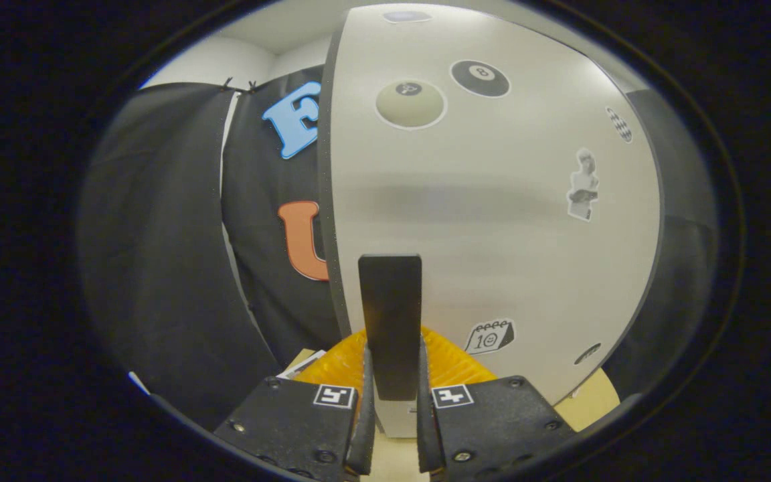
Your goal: Open the shoe cabinet door, grab the shoes and put them into the shoe cabinet, then close the shoe cabinet door.
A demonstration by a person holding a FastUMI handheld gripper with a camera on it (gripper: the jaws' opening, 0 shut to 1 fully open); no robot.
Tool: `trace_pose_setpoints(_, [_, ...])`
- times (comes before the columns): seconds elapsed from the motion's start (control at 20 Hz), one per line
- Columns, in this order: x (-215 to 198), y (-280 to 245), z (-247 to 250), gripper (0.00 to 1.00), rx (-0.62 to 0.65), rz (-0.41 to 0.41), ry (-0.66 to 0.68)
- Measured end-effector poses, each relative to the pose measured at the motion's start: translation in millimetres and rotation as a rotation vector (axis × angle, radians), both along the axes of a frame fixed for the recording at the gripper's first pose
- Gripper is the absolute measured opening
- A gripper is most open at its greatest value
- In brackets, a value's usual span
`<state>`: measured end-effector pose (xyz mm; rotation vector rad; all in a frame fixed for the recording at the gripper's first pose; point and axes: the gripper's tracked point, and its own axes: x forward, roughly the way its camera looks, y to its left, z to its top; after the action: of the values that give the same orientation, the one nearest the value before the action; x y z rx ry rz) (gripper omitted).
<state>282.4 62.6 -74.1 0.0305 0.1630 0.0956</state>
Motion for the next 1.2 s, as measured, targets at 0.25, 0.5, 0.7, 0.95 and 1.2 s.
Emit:
trace_pose_setpoints(0.25, [-32,3,3,0.29,-0.010,0.046,-0.002])
trace_pose_setpoints(0.5, [-61,-5,3,0.28,0.016,0.088,0.005])
trace_pose_setpoints(0.7, [-89,-20,3,0.27,0.028,0.085,-0.012])
trace_pose_setpoints(0.95, [-125,-49,0,0.26,0.046,0.065,-0.027])
trace_pose_setpoints(1.2, [-159,-82,-3,0.25,0.058,0.027,-0.031])
